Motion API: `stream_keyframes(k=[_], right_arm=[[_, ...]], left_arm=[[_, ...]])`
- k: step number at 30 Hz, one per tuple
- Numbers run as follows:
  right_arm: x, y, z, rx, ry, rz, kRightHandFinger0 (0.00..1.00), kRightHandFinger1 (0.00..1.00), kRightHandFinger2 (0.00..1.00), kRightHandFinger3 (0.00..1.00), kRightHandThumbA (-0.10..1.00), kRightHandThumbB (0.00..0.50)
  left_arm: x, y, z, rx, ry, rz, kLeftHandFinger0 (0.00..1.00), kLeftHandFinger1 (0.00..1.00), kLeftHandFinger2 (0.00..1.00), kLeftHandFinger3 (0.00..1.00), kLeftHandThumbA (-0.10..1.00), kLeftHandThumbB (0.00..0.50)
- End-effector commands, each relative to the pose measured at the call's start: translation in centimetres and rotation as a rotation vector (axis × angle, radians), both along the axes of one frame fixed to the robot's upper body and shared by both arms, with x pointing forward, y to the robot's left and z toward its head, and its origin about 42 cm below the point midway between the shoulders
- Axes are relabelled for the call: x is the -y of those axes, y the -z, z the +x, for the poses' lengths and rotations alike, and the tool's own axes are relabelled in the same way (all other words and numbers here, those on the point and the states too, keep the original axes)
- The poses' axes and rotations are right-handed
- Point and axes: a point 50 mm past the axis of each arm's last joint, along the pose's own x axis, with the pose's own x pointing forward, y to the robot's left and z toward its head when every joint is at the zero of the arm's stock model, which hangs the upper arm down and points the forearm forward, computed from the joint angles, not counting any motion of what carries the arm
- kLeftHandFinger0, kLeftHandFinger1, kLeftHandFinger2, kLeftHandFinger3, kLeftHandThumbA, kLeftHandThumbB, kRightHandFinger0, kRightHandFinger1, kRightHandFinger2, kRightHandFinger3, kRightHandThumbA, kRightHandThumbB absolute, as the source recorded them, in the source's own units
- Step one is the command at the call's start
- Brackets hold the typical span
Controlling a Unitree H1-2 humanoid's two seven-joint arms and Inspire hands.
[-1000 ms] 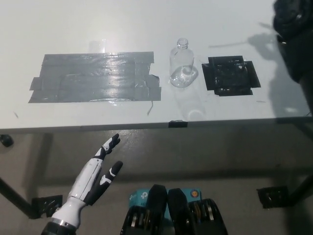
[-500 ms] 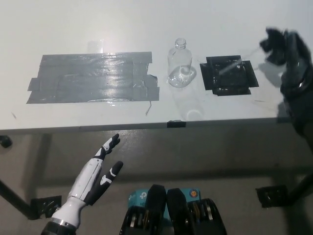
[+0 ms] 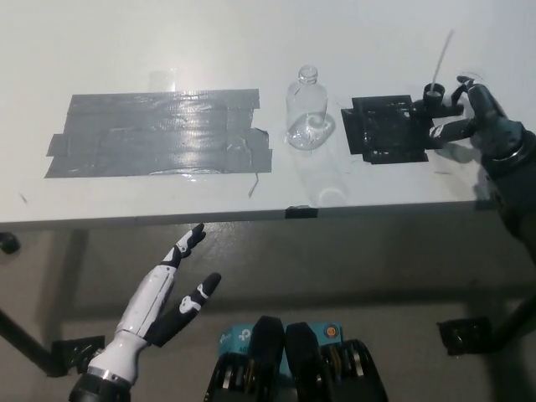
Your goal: The robot grabs the black lid of the spray bottle on the desk and places it on the black area of the desk
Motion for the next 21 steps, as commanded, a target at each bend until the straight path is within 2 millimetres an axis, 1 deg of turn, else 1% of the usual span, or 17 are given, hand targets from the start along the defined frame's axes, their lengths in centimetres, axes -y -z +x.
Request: stream_keyframes(k=[1,2,3,4,5,7,8,9,10,11,12,14,15,16,17,18,21], right_arm=[[-0.8,-4.3,1.4,0.078,-0.088,0.058,1.0,1.0,1.0,1.0,0.95,0.296],[-0.7,-4.4,1.4,0.083,-0.092,0.065,1.0,1.0,1.0,1.0,0.96,0.312],[-0.7,-4.5,1.4,0.091,-0.096,0.075,1.0,1.0,1.0,1.0,0.97,0.331],[-0.7,-4.6,1.4,0.094,-0.097,0.083,1.0,1.0,1.0,1.0,0.98,0.336],[-0.6,-5.1,1.5,0.112,-0.098,0.092,1.0,1.0,1.0,1.0,1.0,0.364],[-0.5,-5.6,1.6,0.145,-0.108,0.101,1.0,1.0,1.0,1.0,1.0,0.403],[-0.6,-6.0,1.6,0.157,-0.112,0.1,1.0,1.0,1.0,1.0,1.0,0.422],[-0.8,-6.7,1.8,0.181,-0.125,0.098,1.0,1.0,1.0,1.0,1.0,0.434],[-0.9,-6.9,1.8,0.188,-0.129,0.099,1.0,1.0,1.0,1.0,1.0,0.436],[-1.0,-7.6,1.9,0.21,-0.143,0.091,1.0,1.0,1.0,1.0,1.0,0.43],[-1.2,-8.4,2.0,0.238,-0.154,0.096,1.0,1.0,1.0,1.0,1.0,0.459],[-1.7,-10.1,1.9,0.316,-0.183,0.101,1.0,1.0,1.0,1.0,1.0,0.451],[-1.8,-10.5,1.9,0.332,-0.188,0.099,1.0,1.0,1.0,1.0,1.0,0.455],[-2.2,-11.9,1.6,0.4,-0.213,0.094,1.0,1.0,1.0,1.0,1.0,0.45],[-2.5,-12.8,1.2,0.44,-0.233,0.09,1.0,1.0,1.0,1.0,1.0,0.439],[-2.6,-13.1,1.0,0.455,-0.24,0.088,1.0,1.0,1.0,1.0,1.0,0.437],[-3.4,-15.9,-0.6,0.569,-0.286,0.077,1.0,1.0,1.0,1.0,1.0,0.423]], left_arm=[[-0.1,-1.6,0.5,0.066,-0.009,0.008,1.0,1.0,1.0,1.0,0.86,0.032],[-0.1,-1.6,0.6,0.066,-0.008,0.006,1.0,1.0,1.0,1.0,0.83,0.035],[-0.1,-1.6,0.6,0.065,-0.008,0.004,1.0,1.0,1.0,1.0,0.79,0.038],[-0.1,-1.6,0.6,0.064,-0.008,0.001,1.0,1.0,1.0,1.0,0.75,0.039],[0.0,-1.8,0.8,0.063,-0.007,-0.003,0.99,1.0,1.0,1.0,0.65,0.044],[0.0,-1.8,0.8,0.064,-0.009,-0.001,0.95,1.0,1.0,1.0,0.52,0.039],[0.0,-1.8,0.9,0.065,-0.011,-0.001,0.93,1.0,1.0,1.0,0.44,0.036],[0.0,-1.8,0.9,0.066,-0.013,0.001,0.93,1.0,1.0,1.0,0.39,0.035],[0.0,-1.8,0.9,0.066,-0.014,0.002,0.93,1.0,1.0,1.0,0.38,0.036],[0.0,-1.9,1.0,0.069,-0.015,0.001,0.92,1.0,1.0,1.0,0.36,0.04],[0.1,-2.0,1.0,0.07,-0.012,0.006,0.92,1.0,1.0,1.0,0.34,0.033],[0.1,-2.1,1.2,0.077,-0.016,0.016,0.92,1.0,1.0,1.0,0.34,0.032],[0.1,-2.2,1.2,0.079,-0.015,0.017,0.92,1.0,1.0,1.0,0.33,0.031],[0.2,-2.4,1.3,0.074,-0.015,0.014,0.93,1.0,1.0,1.0,0.32,0.028],[0.1,-2.4,1.3,0.074,-0.016,0.016,0.93,1.0,1.0,1.0,0.32,0.028],[0.1,-2.4,1.3,0.075,-0.016,0.016,0.94,1.0,1.0,1.0,0.32,0.028],[0.0,-2.6,1.6,0.084,-0.016,0.019,0.95,1.0,1.0,1.0,0.34,0.026]])
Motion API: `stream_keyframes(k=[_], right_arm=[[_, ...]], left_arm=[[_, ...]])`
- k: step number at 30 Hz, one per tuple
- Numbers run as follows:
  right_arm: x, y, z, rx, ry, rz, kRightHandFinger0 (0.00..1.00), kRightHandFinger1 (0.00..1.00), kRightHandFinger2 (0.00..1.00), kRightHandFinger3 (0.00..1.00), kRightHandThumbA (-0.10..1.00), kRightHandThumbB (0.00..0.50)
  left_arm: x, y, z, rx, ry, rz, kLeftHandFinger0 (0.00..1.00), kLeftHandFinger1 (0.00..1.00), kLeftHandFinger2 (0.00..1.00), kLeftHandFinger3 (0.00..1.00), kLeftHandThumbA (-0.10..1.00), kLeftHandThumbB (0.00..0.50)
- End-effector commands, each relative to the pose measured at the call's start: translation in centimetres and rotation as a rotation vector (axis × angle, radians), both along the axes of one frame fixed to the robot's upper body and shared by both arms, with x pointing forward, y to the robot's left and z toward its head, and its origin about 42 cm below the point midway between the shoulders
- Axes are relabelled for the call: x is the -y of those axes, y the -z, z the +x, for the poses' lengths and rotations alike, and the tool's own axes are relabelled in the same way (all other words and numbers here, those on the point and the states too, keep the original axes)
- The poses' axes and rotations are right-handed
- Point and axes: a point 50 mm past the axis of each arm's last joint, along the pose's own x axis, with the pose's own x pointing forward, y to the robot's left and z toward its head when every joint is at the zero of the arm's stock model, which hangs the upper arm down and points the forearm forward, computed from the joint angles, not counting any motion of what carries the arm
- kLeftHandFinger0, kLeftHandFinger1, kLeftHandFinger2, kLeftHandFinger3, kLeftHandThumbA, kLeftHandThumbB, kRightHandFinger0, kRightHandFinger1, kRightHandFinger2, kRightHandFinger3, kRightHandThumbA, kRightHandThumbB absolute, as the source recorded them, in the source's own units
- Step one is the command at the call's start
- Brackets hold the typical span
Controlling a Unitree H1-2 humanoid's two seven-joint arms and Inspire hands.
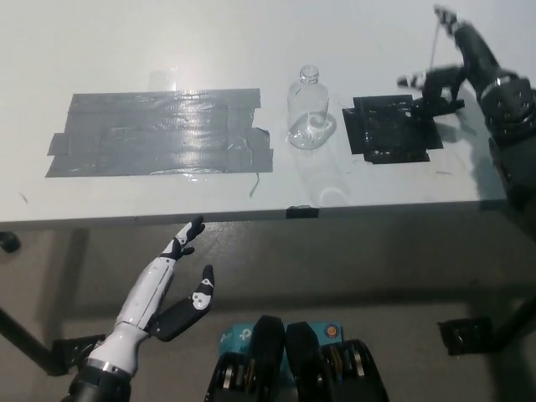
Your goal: The robot grabs the black lid of the spray bottle on the desk and places it on the black area of the desk
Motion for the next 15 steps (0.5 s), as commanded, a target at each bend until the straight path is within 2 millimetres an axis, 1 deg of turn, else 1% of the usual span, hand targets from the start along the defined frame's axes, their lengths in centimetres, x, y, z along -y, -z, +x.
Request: stream_keyframes(k=[1,3,5,6,7,9,10,11,12,13,14,15], right_arm=[[-0.8,-8.7,-2.3,0.298,-0.102,0.004,1.0,1.0,1.0,1.0,1.0,0.423],[-1.2,-10.2,-3.6,0.359,-0.127,-0.005,1.0,1.0,1.0,1.0,1.0,0.42],[-1.7,-11.3,-5.2,0.415,-0.146,-0.011,1.0,1.0,1.0,1.0,1.0,0.387],[-2.1,-12.2,-6.7,0.449,-0.161,-0.016,1.0,1.0,1.0,1.0,1.0,0.366],[-2.3,-12.5,-7.4,0.468,-0.171,-0.014,1.0,1.0,1.0,1.0,1.0,0.355],[-2.5,-13.4,-8.9,0.522,-0.187,-0.012,1.0,1.0,1.0,1.0,1.0,0.353],[-2.7,-13.6,-10.2,0.554,-0.197,-0.005,1.0,1.0,1.0,1.0,1.0,0.357],[-2.7,-13.6,-10.8,0.57,-0.202,0.0,1.0,1.0,1.0,1.0,1.0,0.35],[-3.0,-13.2,-12.1,0.598,-0.219,0.007,1.0,1.0,1.0,1.0,1.0,0.339],[-3.0,-13.1,-13.0,0.615,-0.228,0.008,1.0,1.0,1.0,1.0,1.0,0.332],[-3.2,-12.5,-13.8,0.619,-0.244,0.015,1.0,1.0,1.0,1.0,1.0,0.325],[-3.2,-12.3,-14.3,0.629,-0.259,0.022,1.0,1.0,1.0,1.0,1.0,0.324]], left_arm=[[0.0,-2.1,1.1,0.081,-0.006,0.01,0.93,1.0,1.0,1.0,0.34,0.024],[0.0,-2.1,1.2,0.085,-0.006,0.009,0.93,1.0,1.0,1.0,0.34,0.025],[0.0,-2.1,1.2,0.08,-0.004,0.005,0.94,1.0,1.0,1.0,0.35,0.023],[0.0,-2.1,1.2,0.083,-0.006,0.009,0.94,1.0,1.0,1.0,0.35,0.023],[0.0,-2.2,1.3,0.086,-0.007,0.01,0.94,1.0,1.0,1.0,0.35,0.022],[0.0,-2.7,1.8,0.094,-0.006,0.011,0.94,1.0,1.0,1.0,0.35,0.021],[0.0,-2.9,2.0,0.098,-0.005,0.014,0.94,1.0,1.0,1.0,0.36,0.019],[0.0,-3.1,2.1,0.101,-0.004,0.016,0.94,1.0,1.0,1.0,0.38,0.019],[-0.1,-3.1,2.3,0.1,-0.005,0.013,0.94,1.0,1.0,1.0,0.4,0.023],[0.0,-3.4,2.7,0.11,-0.002,0.005,0.94,1.0,1.0,1.0,0.41,0.021],[0.0,-3.4,2.7,0.11,-0.001,0.002,0.94,1.0,1.0,1.0,0.42,0.014],[0.2,-3.7,3.2,0.118,0.001,-0.001,0.94,1.0,1.0,1.0,0.43,0.014]])
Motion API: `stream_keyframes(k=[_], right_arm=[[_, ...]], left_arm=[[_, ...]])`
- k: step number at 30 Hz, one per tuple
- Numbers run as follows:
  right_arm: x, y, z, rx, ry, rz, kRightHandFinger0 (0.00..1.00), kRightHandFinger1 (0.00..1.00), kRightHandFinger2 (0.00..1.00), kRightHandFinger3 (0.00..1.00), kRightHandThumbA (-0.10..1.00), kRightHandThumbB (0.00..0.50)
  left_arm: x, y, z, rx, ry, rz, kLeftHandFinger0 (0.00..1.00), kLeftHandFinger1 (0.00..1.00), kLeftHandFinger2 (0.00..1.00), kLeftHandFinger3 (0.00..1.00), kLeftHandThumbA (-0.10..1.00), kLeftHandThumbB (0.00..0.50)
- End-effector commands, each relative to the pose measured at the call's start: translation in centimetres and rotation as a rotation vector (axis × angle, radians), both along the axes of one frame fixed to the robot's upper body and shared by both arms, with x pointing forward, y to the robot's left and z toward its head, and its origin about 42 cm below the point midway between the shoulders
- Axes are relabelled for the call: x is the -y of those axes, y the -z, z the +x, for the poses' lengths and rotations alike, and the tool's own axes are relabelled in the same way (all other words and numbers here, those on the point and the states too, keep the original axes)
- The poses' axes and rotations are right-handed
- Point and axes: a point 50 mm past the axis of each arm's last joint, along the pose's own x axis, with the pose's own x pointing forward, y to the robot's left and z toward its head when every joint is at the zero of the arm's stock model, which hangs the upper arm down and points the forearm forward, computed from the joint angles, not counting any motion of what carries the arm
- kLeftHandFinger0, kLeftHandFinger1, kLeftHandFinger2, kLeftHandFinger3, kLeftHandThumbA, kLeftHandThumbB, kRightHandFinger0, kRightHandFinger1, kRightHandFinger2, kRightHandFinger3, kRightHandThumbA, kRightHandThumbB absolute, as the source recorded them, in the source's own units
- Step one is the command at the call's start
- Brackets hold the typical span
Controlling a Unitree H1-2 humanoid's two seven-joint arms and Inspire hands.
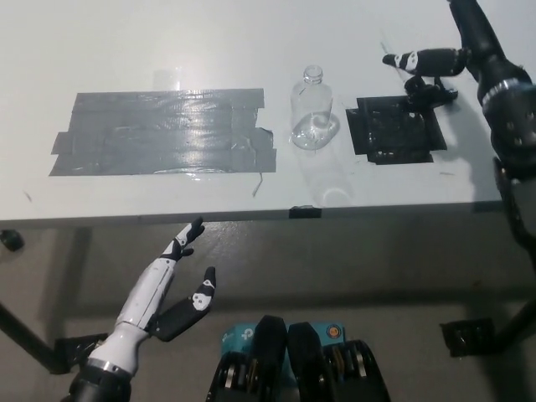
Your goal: The robot grabs the black lid of the spray bottle on the desk and places it on the black area of the desk
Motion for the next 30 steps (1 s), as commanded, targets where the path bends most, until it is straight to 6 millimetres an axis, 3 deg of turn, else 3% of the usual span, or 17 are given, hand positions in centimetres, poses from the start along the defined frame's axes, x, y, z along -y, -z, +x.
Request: stream_keyframes(k=[1,4,6,10,16,21,24,30], right_arm=[[-1.5,-9.4,-9.2,0.377,-0.157,0.028,1.0,1.0,1.0,1.0,1.0,0.335],[-2.4,-5.0,-12.2,0.377,-0.2,0.036,1.0,1.0,1.0,1.0,1.0,0.337],[-2.9,-2.5,-13.1,0.347,-0.204,0.044,1.0,1.0,1.0,1.0,1.0,0.33],[-3.6,3.5,-14.0,0.23,-0.211,0.044,1.0,1.0,1.0,1.0,1.0,0.322],[-3.2,11.4,-16.1,0.048,-0.194,0.038,1.0,1.0,1.0,1.0,1.0,0.269],[-2.4,17.3,-19.0,-0.082,-0.183,0.04,1.0,1.0,1.0,1.0,1.0,0.283],[-1.8,18.9,-20.3,-0.145,-0.169,0.055,1.0,1.0,1.0,1.0,1.0,0.293],[-1.8,19.4,-20.5,-0.164,-0.181,0.05,1.0,1.0,1.0,1.0,1.0,0.301]], left_arm=[[0.3,-4.0,3.0,0.126,0.005,-0.006,0.95,1.0,1.0,1.0,0.45,0.01],[0.3,-3.8,2.9,0.126,0.011,-0.017,1.0,1.0,1.0,1.0,0.6,0.0],[0.2,-3.5,2.7,0.124,0.008,-0.011,1.0,1.0,1.0,1.0,0.74,0.0],[0.0,-2.8,2.3,0.113,0.001,-0.014,1.0,1.0,1.0,1.0,0.9,0.006],[0.1,-1.4,1.2,0.078,0.002,-0.002,1.0,1.0,1.0,1.0,0.97,0.011],[0.1,0.6,-1.2,0.031,-0.004,-0.019,1.0,1.0,1.0,1.0,0.97,0.016],[0.1,1.4,-2.5,0.006,-0.009,-0.022,1.0,1.0,1.0,1.0,0.98,0.025],[0.0,1.8,-3.1,0.003,-0.021,-0.034,1.0,1.0,1.0,1.0,1.0,0.041]])
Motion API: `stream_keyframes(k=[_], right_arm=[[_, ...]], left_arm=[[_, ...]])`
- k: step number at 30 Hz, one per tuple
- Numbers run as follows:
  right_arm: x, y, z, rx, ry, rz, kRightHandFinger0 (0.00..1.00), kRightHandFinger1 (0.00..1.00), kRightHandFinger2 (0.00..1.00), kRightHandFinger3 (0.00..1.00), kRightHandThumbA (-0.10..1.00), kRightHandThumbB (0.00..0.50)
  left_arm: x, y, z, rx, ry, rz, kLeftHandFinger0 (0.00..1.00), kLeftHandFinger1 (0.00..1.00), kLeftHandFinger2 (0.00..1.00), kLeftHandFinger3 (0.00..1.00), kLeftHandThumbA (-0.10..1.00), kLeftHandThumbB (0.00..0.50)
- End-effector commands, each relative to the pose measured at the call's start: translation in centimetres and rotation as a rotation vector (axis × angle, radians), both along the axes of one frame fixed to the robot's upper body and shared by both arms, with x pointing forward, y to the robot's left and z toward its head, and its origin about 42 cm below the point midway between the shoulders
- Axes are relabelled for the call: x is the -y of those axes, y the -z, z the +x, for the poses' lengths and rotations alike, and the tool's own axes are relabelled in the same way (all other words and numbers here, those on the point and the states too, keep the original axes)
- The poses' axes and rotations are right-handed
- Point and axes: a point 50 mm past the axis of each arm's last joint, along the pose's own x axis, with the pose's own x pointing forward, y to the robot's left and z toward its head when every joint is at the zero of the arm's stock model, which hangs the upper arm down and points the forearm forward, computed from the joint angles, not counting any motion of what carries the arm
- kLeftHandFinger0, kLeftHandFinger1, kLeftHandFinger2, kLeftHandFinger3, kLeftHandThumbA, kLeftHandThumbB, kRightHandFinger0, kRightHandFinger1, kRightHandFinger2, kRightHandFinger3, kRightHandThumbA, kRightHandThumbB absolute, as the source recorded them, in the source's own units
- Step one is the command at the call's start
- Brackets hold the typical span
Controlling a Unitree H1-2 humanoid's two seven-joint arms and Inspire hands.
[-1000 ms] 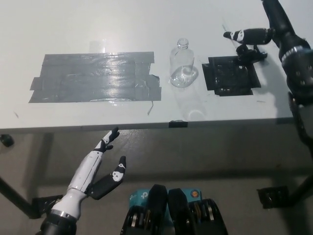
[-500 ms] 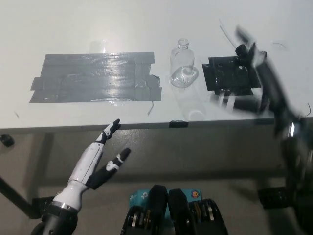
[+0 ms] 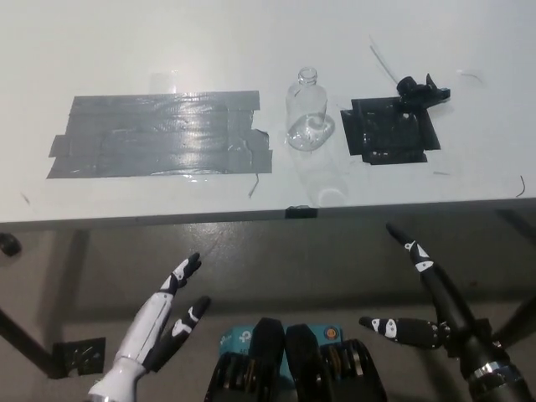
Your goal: The robot grabs the black lid of the spray bottle on the desk and places it on the black area of the desk
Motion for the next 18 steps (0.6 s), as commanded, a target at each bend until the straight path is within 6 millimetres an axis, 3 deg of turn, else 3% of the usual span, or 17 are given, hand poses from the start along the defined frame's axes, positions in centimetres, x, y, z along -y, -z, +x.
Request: stream_keyframes(k=[1,14,18], right_arm=[[-0.65,-1.34,0.77,0.081,-0.052,0.006,1.0,1.0,1.0,1.0,1.0,0.303],[-0.67,-1.16,0.84,0.058,-0.059,-0.011,1.0,1.0,1.0,1.0,1.0,0.342],[-0.67,-1.09,0.85,0.061,-0.068,-0.015,1.0,1.0,1.0,1.0,1.0,0.33]], left_arm=[[0.3,-1.75,0.37,0.105,0.001,-0.023,1.0,1.0,1.0,1.0,1.0,0.046],[0.29,-1.94,0.35,0.107,-0.001,0.001,1.0,1.0,1.0,1.0,0.99,0.027],[0.31,-1.95,0.29,0.103,-0.001,-0.01,1.0,1.0,1.0,1.0,0.98,0.033]])
